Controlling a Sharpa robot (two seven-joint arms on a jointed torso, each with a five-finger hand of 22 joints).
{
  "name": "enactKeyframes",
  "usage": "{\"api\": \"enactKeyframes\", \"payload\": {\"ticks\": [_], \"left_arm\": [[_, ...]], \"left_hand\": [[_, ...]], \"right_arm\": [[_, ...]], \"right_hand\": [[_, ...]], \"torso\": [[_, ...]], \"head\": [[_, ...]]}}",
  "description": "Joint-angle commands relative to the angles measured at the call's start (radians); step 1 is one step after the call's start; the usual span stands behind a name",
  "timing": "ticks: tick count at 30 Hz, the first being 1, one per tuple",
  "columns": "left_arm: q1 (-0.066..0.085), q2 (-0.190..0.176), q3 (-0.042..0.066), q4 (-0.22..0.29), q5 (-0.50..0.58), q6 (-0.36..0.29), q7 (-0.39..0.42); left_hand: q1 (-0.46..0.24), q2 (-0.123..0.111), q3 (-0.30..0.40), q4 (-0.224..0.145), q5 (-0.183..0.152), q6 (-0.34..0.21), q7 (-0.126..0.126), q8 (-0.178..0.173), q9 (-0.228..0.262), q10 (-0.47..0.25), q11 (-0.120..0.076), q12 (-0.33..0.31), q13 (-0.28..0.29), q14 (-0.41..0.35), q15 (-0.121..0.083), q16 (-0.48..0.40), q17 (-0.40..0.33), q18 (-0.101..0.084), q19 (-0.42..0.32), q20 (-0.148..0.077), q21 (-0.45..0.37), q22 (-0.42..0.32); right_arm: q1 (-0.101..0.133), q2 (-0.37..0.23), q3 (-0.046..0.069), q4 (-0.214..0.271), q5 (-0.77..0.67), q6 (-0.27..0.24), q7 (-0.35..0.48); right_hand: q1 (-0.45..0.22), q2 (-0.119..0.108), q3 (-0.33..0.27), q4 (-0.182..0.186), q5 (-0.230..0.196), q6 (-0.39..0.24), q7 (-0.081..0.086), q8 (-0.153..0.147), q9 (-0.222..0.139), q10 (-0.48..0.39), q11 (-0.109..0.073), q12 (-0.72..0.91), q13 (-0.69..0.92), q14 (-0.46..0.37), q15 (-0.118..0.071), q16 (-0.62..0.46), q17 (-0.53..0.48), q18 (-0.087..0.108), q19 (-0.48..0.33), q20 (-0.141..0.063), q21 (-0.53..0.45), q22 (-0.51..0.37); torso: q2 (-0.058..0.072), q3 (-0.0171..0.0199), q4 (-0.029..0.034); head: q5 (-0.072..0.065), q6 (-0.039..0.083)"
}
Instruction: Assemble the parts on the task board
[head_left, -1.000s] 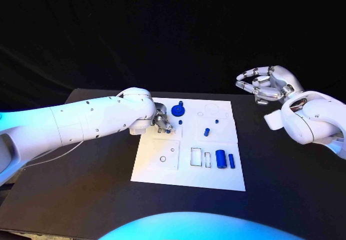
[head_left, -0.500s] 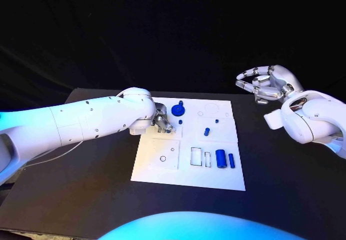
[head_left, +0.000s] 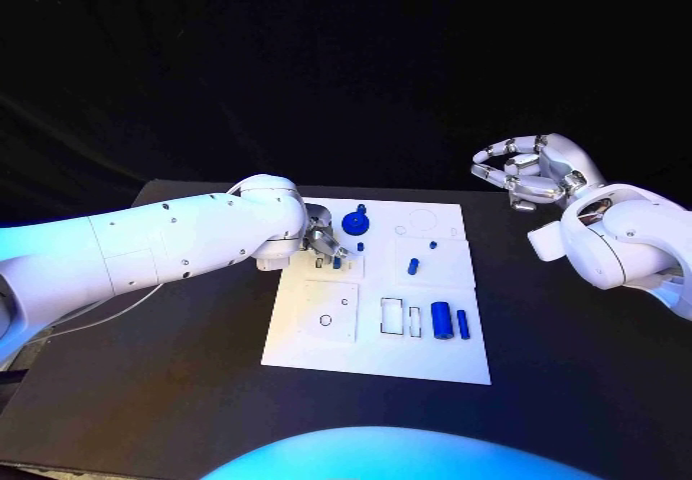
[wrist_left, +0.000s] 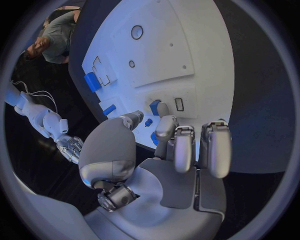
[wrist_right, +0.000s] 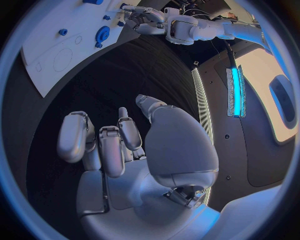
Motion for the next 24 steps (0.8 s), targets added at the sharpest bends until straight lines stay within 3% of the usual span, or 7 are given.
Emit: {"api": "enactKeyframes", "payload": {"ticks": [1,6,10,13,15,19,24], "left_arm": [[0.008,-0.006,0.009,0.014,0.005,-0.045,0.013],[0.023,-0.014,0.025,0.025,0.017,-0.053,0.021],[0.042,-0.021,0.041,0.032,0.037,-0.035,0.032],[0.059,-0.021,0.047,0.019,0.047,-0.016,0.046],[0.071,-0.017,0.049,-0.002,0.055,-0.008,0.058],[0.088,0.000,0.051,-0.052,0.062,0.001,0.079],[0.103,0.033,0.052,-0.136,0.058,0.040,0.097]], "left_hand": [[-0.015,0.004,-0.015,0.001,-0.006,-0.005,-0.002,0.000,-0.001,-0.011,0.000,-0.005,-0.004,0.106,-0.009,0.004,0.263,-0.006,0.036,-0.009,0.005,0.116],[-0.020,0.009,-0.033,0.000,-0.006,-0.015,0.000,-0.006,-0.003,-0.024,0.002,-0.020,-0.023,0.106,-0.008,0.004,0.263,-0.004,0.032,-0.009,0.002,0.108],[0.032,0.009,-0.055,-0.003,-0.001,-0.059,0.019,-0.051,-0.028,-0.056,0.018,-0.053,-0.063,0.106,0.005,0.004,0.263,0.000,0.021,0.000,-0.009,0.086],[0.101,0.021,-0.055,-0.004,0.002,-0.082,0.035,-0.089,-0.054,-0.077,0.031,-0.075,-0.091,0.106,0.016,0.004,0.263,0.003,0.014,0.010,-0.016,0.075],[0.136,0.027,-0.059,-0.003,0.003,-0.113,0.055,-0.138,-0.084,-0.097,0.048,-0.097,-0.120,0.106,0.030,0.004,0.263,0.005,0.008,0.023,-0.023,0.063],[0.174,0.032,-0.067,-0.003,0.003,-0.128,0.068,-0.180,-0.116,-0.099,0.060,-0.097,-0.124,0.106,0.042,0.004,0.263,0.005,0.008,0.035,-0.023,0.064],[0.192,0.036,-0.070,-0.005,0.003,-0.127,0.071,-0.192,-0.129,-0.094,0.063,-0.091,-0.119,0.106,0.045,0.004,0.263,0.004,0.011,0.039,-0.020,0.071]], "right_arm": [[-0.001,0.003,0.000,-0.004,-0.005,0.006,0.008],[-0.002,0.005,0.000,-0.009,-0.005,0.006,0.008],[-0.003,0.007,0.000,-0.013,-0.005,0.007,0.009],[-0.003,0.008,0.000,-0.015,-0.005,0.008,0.009],[-0.003,0.009,0.000,-0.016,-0.005,0.009,0.008],[-0.004,0.010,0.000,-0.018,-0.005,0.011,0.008],[-0.005,0.011,0.000,-0.018,-0.005,0.012,0.008]], "right_hand": [[-0.009,0.001,0.000,0.007,-0.003,-0.008,0.001,0.003,0.001,-0.006,-0.002,0.000,-0.002,0.048,-0.005,-0.003,0.063,0.014,-0.001,-0.003,-0.007,-0.001],[-0.009,0.001,0.000,0.008,-0.003,-0.009,0.001,0.004,0.001,-0.006,-0.002,0.000,-0.001,0.047,-0.005,-0.004,0.061,0.015,-0.001,-0.003,-0.008,-0.002],[-0.009,0.001,0.000,0.008,-0.003,-0.009,0.001,0.004,0.001,-0.006,-0.002,0.000,-0.001,0.047,-0.005,-0.004,0.061,0.015,-0.001,-0.003,-0.008,-0.002],[-0.009,0.001,-0.001,0.008,-0.003,-0.009,0.001,0.004,0.001,-0.004,-0.002,0.001,0.000,0.048,-0.005,-0.003,0.065,0.014,0.000,-0.003,-0.006,0.000],[-0.009,0.001,-0.001,0.008,-0.003,-0.009,0.001,0.004,0.001,-0.004,-0.002,0.001,0.000,0.048,-0.005,-0.003,0.064,0.014,0.000,-0.003,-0.006,0.000],[-0.009,0.001,-0.001,0.008,-0.003,-0.009,0.001,0.004,0.001,-0.004,-0.002,0.001,0.000,0.048,-0.005,-0.003,0.064,0.014,0.000,-0.003,-0.006,0.000],[-0.009,0.002,-0.001,0.008,-0.003,-0.010,0.001,0.003,0.001,-0.003,-0.002,0.002,0.001,0.049,-0.005,-0.002,0.066,0.014,0.001,-0.003,-0.004,0.002]], "torso": [[-0.002,0.0006,0.0002],[-0.002,-0.0002,0.0012],[-0.001,-0.0001,0.0004],[-0.001,0.0005,0.0006],[-0.001,0.0006,0.0012],[-0.001,-0.0004,-0.0001],[0.001,-0.0007,-0.0023]], "head": [[0.004,0.004],[0.007,0.005],[0.005,0.010],[0.005,0.013],[0.003,0.015],[0.003,0.023],[0.006,0.030]]}}
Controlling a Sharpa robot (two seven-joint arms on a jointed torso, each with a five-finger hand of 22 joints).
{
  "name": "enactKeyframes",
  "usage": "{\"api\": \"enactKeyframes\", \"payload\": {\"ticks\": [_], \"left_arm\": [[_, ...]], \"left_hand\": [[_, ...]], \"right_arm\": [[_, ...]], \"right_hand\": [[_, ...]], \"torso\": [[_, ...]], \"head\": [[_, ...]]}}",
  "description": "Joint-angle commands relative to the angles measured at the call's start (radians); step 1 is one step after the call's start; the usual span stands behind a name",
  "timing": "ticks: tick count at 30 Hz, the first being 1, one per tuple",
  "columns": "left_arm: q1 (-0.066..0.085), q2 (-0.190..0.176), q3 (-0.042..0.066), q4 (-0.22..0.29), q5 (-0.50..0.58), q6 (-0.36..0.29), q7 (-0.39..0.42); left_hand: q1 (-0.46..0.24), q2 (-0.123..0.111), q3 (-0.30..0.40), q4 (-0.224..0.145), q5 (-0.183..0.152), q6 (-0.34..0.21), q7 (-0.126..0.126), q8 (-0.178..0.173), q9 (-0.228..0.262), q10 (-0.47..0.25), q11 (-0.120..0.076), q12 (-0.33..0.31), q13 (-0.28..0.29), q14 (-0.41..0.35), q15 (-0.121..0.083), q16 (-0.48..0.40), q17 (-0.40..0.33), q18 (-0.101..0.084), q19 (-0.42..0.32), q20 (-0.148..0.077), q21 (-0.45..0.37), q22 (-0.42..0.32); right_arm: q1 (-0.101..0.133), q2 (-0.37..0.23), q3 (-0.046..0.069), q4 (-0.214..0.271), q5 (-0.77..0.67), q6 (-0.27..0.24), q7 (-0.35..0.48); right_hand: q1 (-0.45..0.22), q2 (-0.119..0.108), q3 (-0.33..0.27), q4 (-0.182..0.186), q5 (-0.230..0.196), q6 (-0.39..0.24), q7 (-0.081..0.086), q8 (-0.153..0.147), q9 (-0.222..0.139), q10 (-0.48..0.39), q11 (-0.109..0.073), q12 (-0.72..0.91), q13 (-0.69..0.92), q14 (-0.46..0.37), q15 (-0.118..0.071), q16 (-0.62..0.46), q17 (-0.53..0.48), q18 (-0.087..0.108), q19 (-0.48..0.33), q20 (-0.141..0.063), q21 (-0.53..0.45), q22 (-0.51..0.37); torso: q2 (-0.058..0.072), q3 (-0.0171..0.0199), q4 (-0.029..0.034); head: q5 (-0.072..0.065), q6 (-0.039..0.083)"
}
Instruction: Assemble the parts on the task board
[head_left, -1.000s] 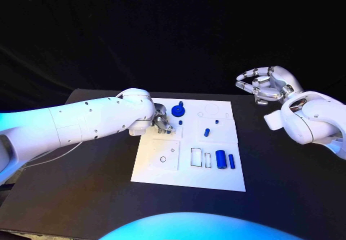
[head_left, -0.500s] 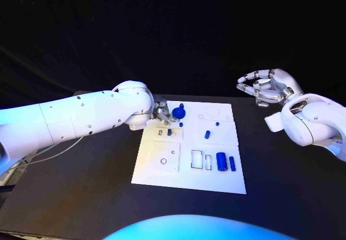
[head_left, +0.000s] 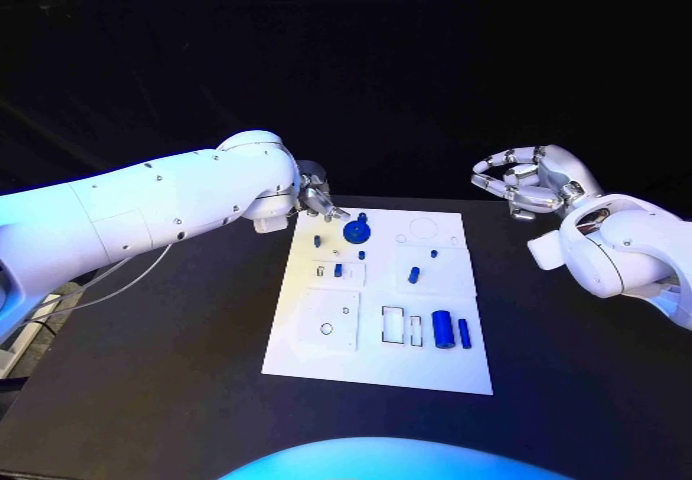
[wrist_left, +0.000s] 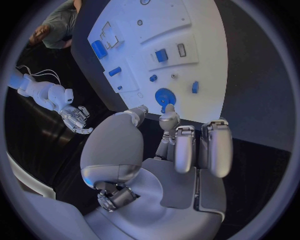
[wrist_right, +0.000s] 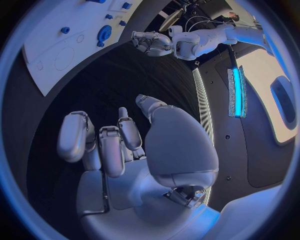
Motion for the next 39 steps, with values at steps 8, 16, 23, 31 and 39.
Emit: {"api": "enactKeyframes", "payload": {"ticks": [8,16,23,31,39], "left_arm": [[0.011,0.064,-0.005,-0.149,-0.007,0.129,0.045],[-0.001,0.103,-0.017,-0.252,-0.011,0.167,0.048],[-0.016,0.123,-0.024,-0.295,-0.011,0.184,0.055],[-0.029,0.137,-0.029,-0.318,-0.009,0.191,0.060],[-0.034,0.143,-0.030,-0.327,-0.009,0.196,0.063]], "left_hand": [[0.012,0.004,-0.007,0.003,0.001,-0.001,0.002,-0.011,-0.009,0.010,0.007,0.014,0.011,0.104,0.008,0.004,0.263,0.003,0.013,0.009,0.003,0.077],[0.011,0.010,-0.010,0.004,0.000,0.003,0.003,-0.015,-0.014,0.016,0.008,0.021,0.018,0.104,0.008,0.004,0.263,0.001,0.018,0.010,0.008,0.087],[0.006,0.017,-0.016,0.005,-0.002,0.010,0.003,-0.018,-0.020,0.023,0.008,0.029,0.026,0.104,0.009,0.004,0.263,-0.001,0.022,0.011,0.011,0.095],[0.001,0.021,-0.022,0.005,-0.002,0.016,0.002,-0.020,-0.024,0.025,0.008,0.031,0.027,0.104,0.009,0.004,0.263,-0.001,0.023,0.011,0.013,0.097],[0.004,0.025,-0.023,0.003,-0.001,0.021,0.001,-0.020,-0.025,0.025,0.007,0.033,0.028,0.104,0.008,0.004,0.263,-0.002,0.024,0.011,0.014,0.099]], "right_arm": [[-0.002,0.001,0.000,0.001,-0.005,0.012,0.008],[-0.003,0.001,0.000,0.002,-0.005,0.013,0.009],[-0.003,0.002,0.000,0.004,-0.005,0.014,0.008],[-0.003,0.002,0.000,0.006,-0.006,0.013,0.007],[-0.003,0.001,0.000,0.009,-0.006,0.012,0.007]], "right_hand": [[-0.008,0.002,0.002,0.005,-0.002,-0.010,0.001,0.004,0.002,-0.001,-0.003,0.004,0.003,0.050,-0.005,0.000,0.071,0.013,0.003,-0.004,0.004,0.005],[-0.008,0.003,0.002,0.005,-0.001,-0.010,0.000,0.004,0.002,0.000,-0.003,0.005,0.004,0.051,-0.005,0.001,0.073,0.012,0.005,-0.004,0.007,0.008],[-0.006,0.003,0.003,0.005,-0.001,-0.010,0.000,0.004,0.002,0.002,-0.003,0.007,0.006,0.052,-0.006,0.002,0.075,0.012,0.006,-0.004,0.008,0.009],[-0.006,0.003,0.003,0.005,-0.001,-0.010,0.000,0.004,0.002,0.002,-0.003,0.007,0.006,0.052,-0.006,0.002,0.075,0.012,0.006,-0.004,0.008,0.009],[-0.006,0.003,0.003,0.005,-0.001,-0.010,0.000,0.004,0.002,0.002,-0.003,0.007,0.006,0.052,-0.006,0.002,0.075,0.012,0.006,-0.004,0.008,0.009]], "torso": [[0.003,-0.0010,0.0013],[0.003,-0.0019,-0.0020],[0.004,-0.0013,-0.0015],[0.003,-0.0010,-0.0020],[0.002,0.0010,-0.0008]], "head": [[0.004,0.007],[0.008,0.007],[0.005,0.005],[0.005,0.002],[0.004,-0.002]]}}
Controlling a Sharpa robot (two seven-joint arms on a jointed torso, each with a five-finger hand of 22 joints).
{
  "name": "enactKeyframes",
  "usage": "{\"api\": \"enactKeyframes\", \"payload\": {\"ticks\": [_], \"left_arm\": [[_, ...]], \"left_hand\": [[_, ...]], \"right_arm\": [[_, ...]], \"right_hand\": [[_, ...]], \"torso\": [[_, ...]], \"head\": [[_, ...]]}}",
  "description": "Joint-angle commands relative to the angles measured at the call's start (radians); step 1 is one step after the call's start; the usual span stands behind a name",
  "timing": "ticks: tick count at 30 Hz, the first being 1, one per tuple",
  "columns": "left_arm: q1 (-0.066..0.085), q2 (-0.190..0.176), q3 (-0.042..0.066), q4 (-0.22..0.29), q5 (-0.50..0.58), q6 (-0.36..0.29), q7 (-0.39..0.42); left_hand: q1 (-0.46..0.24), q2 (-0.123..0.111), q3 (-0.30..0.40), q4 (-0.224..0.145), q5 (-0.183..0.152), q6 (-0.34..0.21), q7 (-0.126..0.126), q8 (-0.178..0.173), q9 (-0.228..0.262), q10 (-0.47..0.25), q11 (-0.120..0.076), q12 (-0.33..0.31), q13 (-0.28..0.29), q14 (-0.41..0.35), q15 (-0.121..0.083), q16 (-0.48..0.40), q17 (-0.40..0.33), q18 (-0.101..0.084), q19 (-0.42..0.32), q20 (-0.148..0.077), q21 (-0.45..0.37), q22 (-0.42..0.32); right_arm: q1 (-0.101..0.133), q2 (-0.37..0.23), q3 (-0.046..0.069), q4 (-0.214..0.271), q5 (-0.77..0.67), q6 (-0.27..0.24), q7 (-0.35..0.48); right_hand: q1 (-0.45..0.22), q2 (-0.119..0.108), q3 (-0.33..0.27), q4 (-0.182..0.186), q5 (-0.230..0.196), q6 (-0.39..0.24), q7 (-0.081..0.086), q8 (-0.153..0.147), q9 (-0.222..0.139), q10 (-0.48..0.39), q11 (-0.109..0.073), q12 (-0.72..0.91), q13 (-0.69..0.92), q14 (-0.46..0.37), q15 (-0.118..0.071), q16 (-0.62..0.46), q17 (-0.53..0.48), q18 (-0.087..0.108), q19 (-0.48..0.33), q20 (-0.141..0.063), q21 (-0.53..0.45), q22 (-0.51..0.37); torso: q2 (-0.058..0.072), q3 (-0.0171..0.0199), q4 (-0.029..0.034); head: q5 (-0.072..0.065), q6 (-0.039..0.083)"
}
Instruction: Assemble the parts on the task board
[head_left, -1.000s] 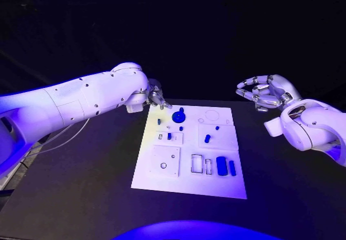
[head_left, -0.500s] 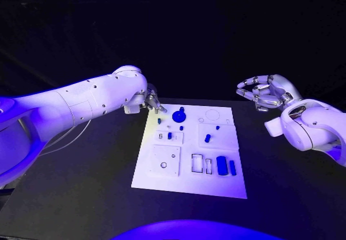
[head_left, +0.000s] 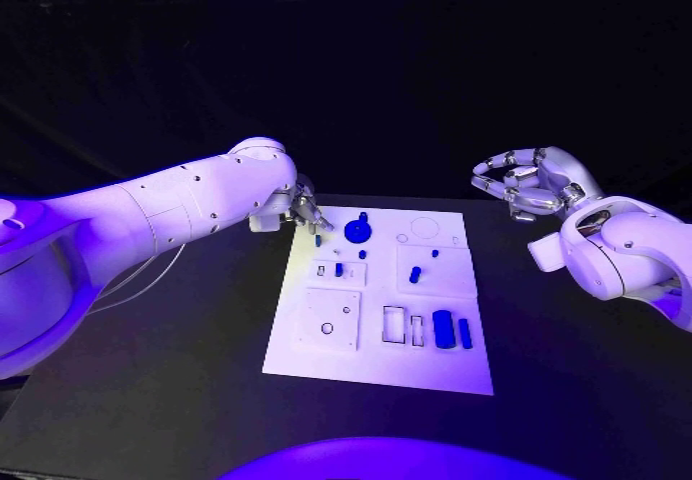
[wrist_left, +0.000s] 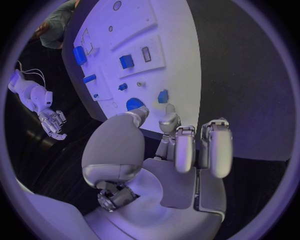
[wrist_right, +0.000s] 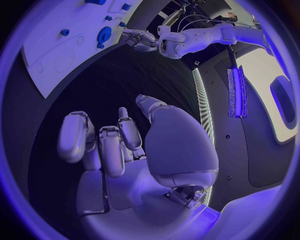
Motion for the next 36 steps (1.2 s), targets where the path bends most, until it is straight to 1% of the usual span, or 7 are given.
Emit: {"api": "enactKeyframes", "payload": {"ticks": [1,8,13,14,18,31,36], "left_arm": [[-0.001,0.005,0.000,-0.002,-0.002,0.028,0.015],[-0.002,0.007,-0.002,-0.008,-0.001,0.041,0.014],[-0.004,0.007,-0.003,-0.016,0.000,0.051,0.012],[-0.004,0.007,-0.004,-0.018,0.000,0.053,0.012],[-0.006,0.008,-0.004,-0.024,0.000,0.056,0.011],[-0.011,0.008,-0.005,-0.025,0.005,0.051,0.012],[-0.011,0.008,-0.005,-0.023,0.007,0.045,0.013]], "left_hand": [[0.000,0.008,-0.005,-0.001,-0.001,0.006,0.001,-0.004,-0.001,0.006,0.001,0.005,0.000,0.104,0.009,0.004,0.263,-0.002,0.024,0.005,0.006,0.098],[0.009,0.014,-0.004,-0.003,0.001,0.011,0.000,-0.005,-0.004,0.007,0.000,0.006,0.000,0.104,0.008,0.004,0.263,-0.002,0.024,0.004,0.006,0.100],[0.021,0.020,0.000,-0.004,0.002,0.015,-0.001,-0.007,-0.007,0.006,-0.001,0.006,0.000,0.104,0.007,0.004,0.263,-0.002,0.024,0.004,0.007,0.100],[0.022,0.021,0.000,-0.005,0.002,0.015,-0.001,-0.007,-0.008,0.006,-0.001,0.006,-0.001,0.104,0.007,0.004,0.263,-0.002,0.024,0.004,0.007,0.100],[0.031,0.027,0.004,-0.005,0.003,0.019,-0.002,-0.007,-0.009,0.006,-0.001,0.007,-0.001,0.104,0.007,0.004,0.263,-0.002,0.024,0.003,0.007,0.101],[0.035,0.032,0.007,-0.004,0.003,0.022,-0.002,-0.006,-0.011,0.007,-0.002,0.008,0.000,0.104,0.006,0.004,0.263,-0.002,0.024,0.003,0.007,0.101],[0.035,0.032,0.007,-0.003,0.003,0.022,-0.002,-0.006,-0.011,0.007,-0.002,0.008,0.000,0.104,0.006,0.004,0.263,-0.002,0.024,0.003,0.007,0.101]], "right_arm": [[-0.001,0.000,0.000,0.003,-0.006,0.010,0.007],[-0.001,0.000,0.000,0.005,-0.007,0.010,0.006],[-0.001,-0.001,0.000,0.007,-0.007,0.010,0.006],[-0.001,-0.001,0.000,0.007,-0.007,0.010,0.006],[-0.001,-0.002,0.000,0.007,-0.008,0.010,0.006],[-0.001,0.001,0.000,0.004,-0.008,0.012,0.006],[-0.001,0.003,0.000,0.003,-0.008,0.012,0.006]], "right_hand": [[-0.006,0.003,0.002,0.005,-0.001,-0.008,-0.003,0.005,0.001,0.002,-0.003,0.007,0.001,0.052,-0.005,0.002,0.075,0.012,0.006,-0.004,0.003,0.001],[-0.005,0.004,0.003,0.005,0.000,-0.008,-0.003,0.005,0.001,0.002,-0.003,0.007,0.001,0.052,-0.006,0.002,0.075,0.012,0.007,-0.004,0.003,0.000],[-0.004,0.005,0.003,0.005,0.001,-0.008,-0.003,0.006,0.002,0.003,-0.004,0.007,0.001,0.052,-0.006,0.002,0.075,0.012,0.007,-0.004,0.003,0.000],[-0.004,0.005,0.003,0.005,0.001,-0.008,-0.003,0.006,0.002,0.003,-0.004,0.007,0.001,0.052,-0.006,0.002,0.075,0.012,0.007,-0.004,0.003,0.000],[-0.004,0.005,0.003,0.005,0.001,-0.008,-0.003,0.006,0.002,0.003,-0.004,0.007,0.001,0.052,-0.006,0.002,0.075,0.012,0.007,-0.004,0.003,0.000],[-0.003,0.006,0.003,0.004,0.002,-0.007,-0.003,0.006,0.002,0.003,-0.004,0.008,0.001,0.052,-0.006,0.002,0.075,0.012,0.008,-0.005,0.003,0.001],[-0.003,0.006,0.003,0.004,0.002,-0.007,-0.003,0.006,0.002,0.003,-0.004,0.008,0.001,0.052,-0.006,0.002,0.075,0.012,0.008,-0.005,0.003,0.001]], "torso": [[-0.001,0.0010,0.0009],[-0.001,0.0003,0.0023],[-0.001,0.0004,0.0013],[-0.001,0.0002,0.0011],[-0.002,-0.0008,0.0019],[-0.002,0.0007,0.0027],[-0.002,-0.0002,0.0018]], "head": [[-0.001,-0.002],[-0.002,-0.005],[-0.003,-0.007],[-0.003,-0.005],[-0.004,-0.009],[-0.002,-0.013],[-0.001,-0.016]]}}
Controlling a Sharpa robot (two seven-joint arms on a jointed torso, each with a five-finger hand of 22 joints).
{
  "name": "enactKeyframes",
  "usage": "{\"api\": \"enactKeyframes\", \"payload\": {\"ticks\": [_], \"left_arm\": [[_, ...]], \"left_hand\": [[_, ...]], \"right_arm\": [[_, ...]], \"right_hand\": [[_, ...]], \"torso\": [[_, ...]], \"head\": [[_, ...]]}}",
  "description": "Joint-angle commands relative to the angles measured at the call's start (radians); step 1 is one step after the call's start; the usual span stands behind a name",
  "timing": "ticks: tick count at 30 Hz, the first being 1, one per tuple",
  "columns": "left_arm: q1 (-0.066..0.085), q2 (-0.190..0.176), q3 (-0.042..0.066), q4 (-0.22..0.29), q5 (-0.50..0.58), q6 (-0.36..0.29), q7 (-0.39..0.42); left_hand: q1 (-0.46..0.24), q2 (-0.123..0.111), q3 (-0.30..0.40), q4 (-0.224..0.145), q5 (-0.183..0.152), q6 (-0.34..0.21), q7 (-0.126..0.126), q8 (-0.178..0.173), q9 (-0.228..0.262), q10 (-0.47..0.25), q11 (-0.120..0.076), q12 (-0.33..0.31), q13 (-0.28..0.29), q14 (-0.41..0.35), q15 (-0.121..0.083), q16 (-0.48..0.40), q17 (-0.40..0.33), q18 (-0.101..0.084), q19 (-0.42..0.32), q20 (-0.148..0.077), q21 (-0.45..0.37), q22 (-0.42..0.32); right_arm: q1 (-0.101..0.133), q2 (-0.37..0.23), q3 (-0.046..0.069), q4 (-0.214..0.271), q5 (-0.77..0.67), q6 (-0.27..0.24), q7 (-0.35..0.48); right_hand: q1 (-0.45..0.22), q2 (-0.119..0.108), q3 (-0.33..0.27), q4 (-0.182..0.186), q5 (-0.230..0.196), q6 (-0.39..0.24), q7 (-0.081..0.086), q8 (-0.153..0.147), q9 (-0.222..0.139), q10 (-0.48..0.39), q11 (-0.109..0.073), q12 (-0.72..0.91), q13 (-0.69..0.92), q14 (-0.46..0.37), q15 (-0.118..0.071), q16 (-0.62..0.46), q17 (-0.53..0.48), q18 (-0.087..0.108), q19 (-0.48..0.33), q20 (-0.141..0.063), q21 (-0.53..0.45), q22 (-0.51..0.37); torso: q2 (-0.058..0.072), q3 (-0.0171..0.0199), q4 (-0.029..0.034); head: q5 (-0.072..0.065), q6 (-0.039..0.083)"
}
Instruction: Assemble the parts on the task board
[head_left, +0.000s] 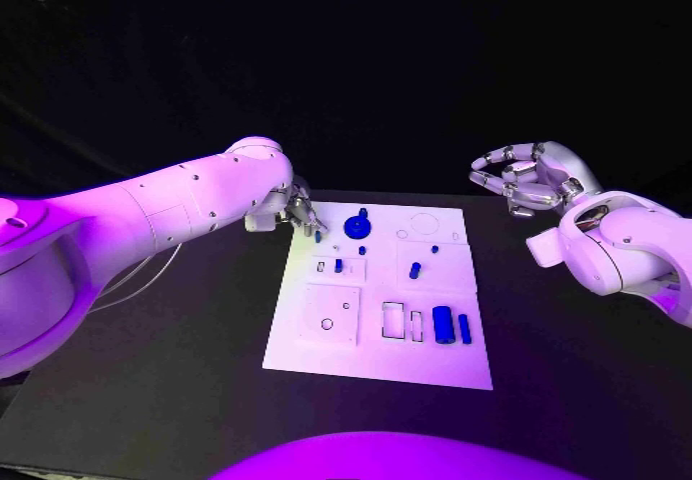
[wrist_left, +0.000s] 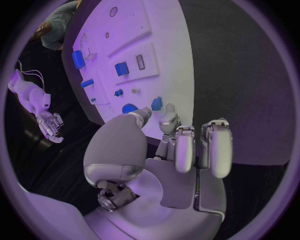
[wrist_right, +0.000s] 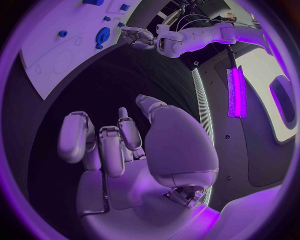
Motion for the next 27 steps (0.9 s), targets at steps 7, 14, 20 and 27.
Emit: {"api": "enactKeyframes", "payload": {"ticks": [7,14,20,27], "left_arm": [[0.000,0.004,0.000,0.005,0.009,0.004,0.010],[0.000,0.005,0.000,0.004,0.015,0.008,0.010],[0.000,0.006,0.000,0.004,0.021,0.019,0.012],[0.000,0.008,0.000,0.005,0.028,0.023,0.013]], "left_hand": [[0.012,0.010,0.009,-0.001,0.003,0.010,-0.002,-0.007,-0.003,0.006,-0.001,0.004,-0.001,0.104,0.006,0.004,0.263,-0.002,0.024,0.003,0.004,0.102],[0.056,0.039,0.043,-0.012,0.002,0.012,-0.004,-0.011,-0.010,0.005,-0.003,0.005,-0.003,0.104,0.004,0.004,0.263,-0.002,0.025,0.002,0.004,0.103],[0.063,0.040,0.048,-0.013,0.002,0.012,-0.004,-0.011,-0.011,0.004,-0.003,0.005,-0.003,0.104,0.004,0.004,0.263,-0.002,0.024,0.002,0.004,0.103],[0.067,0.040,0.052,-0.014,0.002,0.013,-0.004,-0.011,-0.011,0.005,-0.003,0.006,-0.003,0.104,0.004,0.004,0.263,-0.002,0.025,0.002,0.004,0.104]], "right_arm": [[-0.001,0.004,0.000,-0.002,-0.007,0.013,0.007],[-0.001,0.005,0.000,-0.003,-0.007,0.012,0.006],[-0.001,0.006,0.000,-0.003,-0.007,0.012,0.007],[-0.001,0.007,0.000,-0.004,-0.007,0.013,0.007]], "right_hand": [[-0.003,0.006,0.003,0.004,0.002,-0.004,0.000,0.006,0.001,0.003,-0.004,0.004,0.001,0.052,-0.006,0.002,0.075,0.012,0.004,-0.001,0.003,0.002],[-0.002,0.007,0.003,0.004,0.003,-0.004,0.000,0.007,0.001,0.003,-0.004,0.004,0.000,0.052,-0.006,0.002,0.074,0.012,0.004,-0.001,0.002,0.001],[-0.002,0.007,0.003,0.004,0.003,-0.004,0.000,0.007,0.001,0.003,-0.004,0.004,0.000,0.052,-0.006,0.002,0.074,0.012,0.004,-0.001,0.002,0.001],[-0.002,0.007,0.003,0.004,0.003,-0.004,0.000,0.007,0.001,0.003,-0.004,0.004,0.000,0.052,-0.006,0.002,0.074,0.012,0.004,-0.001,0.002,0.001]], "torso": [[-0.001,0.0000,-0.0014],[0.000,0.0003,-0.0006],[0.000,-0.0001,-0.0006],[-0.001,-0.0003,-0.0004]], "head": [[0.001,-0.006],[0.001,-0.006],[-0.001,-0.007],[-0.002,-0.009]]}}
